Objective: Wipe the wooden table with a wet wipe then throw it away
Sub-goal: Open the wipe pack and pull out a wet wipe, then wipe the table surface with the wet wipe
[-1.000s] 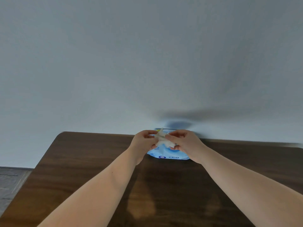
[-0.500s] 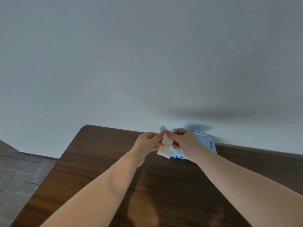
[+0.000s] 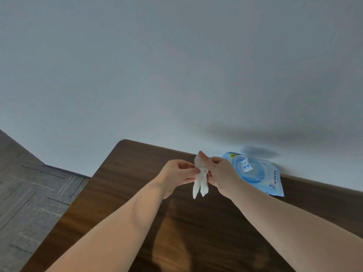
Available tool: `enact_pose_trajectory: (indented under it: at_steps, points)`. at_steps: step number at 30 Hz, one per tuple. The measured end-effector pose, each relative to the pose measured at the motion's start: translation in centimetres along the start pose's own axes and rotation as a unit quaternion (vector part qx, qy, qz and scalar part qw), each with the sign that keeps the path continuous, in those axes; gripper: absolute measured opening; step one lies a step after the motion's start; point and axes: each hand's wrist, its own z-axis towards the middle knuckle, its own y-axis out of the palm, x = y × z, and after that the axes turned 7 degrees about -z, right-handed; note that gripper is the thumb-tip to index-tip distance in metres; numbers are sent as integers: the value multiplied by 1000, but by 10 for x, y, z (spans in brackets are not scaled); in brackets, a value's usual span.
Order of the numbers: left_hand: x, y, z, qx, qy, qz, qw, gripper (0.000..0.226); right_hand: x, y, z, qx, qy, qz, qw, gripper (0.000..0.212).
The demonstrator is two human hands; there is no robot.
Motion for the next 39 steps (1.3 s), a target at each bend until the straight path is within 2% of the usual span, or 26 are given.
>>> enact_pose_trajectory:
  at_steps: [2,5,8,10,12,14,16,18,20,22,24,27,29,32,35,37,39]
  points:
    - [-4,-9,1,51,1,67,996,10,-1,0,3,18,-8,-41,999,46]
    - [-11,-26,6,115,33,194,974,9,-4,-8,5,53,-50,-161,984,45]
    - [-12,-37,8,129,61,224,964,14,-12,-8,-1,18,-109,-289,951,38]
    - [-14,-40,9,120,73,252,958,16,-13,0,-9,-52,-129,-354,925,41]
    - [-17,-46,9,95,66,267,957,20,-7,13,-15,-98,-130,-351,922,48]
    - [-25,-52,8,49,42,275,959,26,3,24,-13,-71,-123,-304,942,47]
    - [-35,-60,6,5,22,302,953,31,18,32,-3,-3,-138,-332,933,34]
    - [-47,-70,7,-16,16,343,939,36,39,37,7,5,-167,-453,876,29]
    - [-61,-78,10,-29,8,377,926,39,65,45,13,-68,-217,-557,799,40]
    - [-74,-87,13,-51,-6,405,913,36,89,61,15,-148,-261,-607,735,48]
    - [-87,-97,12,-61,-5,424,904,27,108,79,16,-181,-261,-622,716,53]
    - [-109,-116,7,9,72,442,894,21,128,101,24,-172,-237,-650,701,57]
    - [-118,-131,1,88,91,444,887,31,135,116,32,-147,-233,-681,678,60]
    - [-131,-158,-8,165,31,469,867,46,133,141,46,-76,-216,-700,677,58]
    - [-151,-184,-23,186,-48,536,822,64,123,163,57,-31,-245,-699,671,56]
    - [-167,-200,-34,202,-93,553,803,76,121,176,58,-56,-262,-683,679,57]
    - [-181,-209,-44,205,-129,551,798,88,128,190,52,-104,-265,-684,672,72]
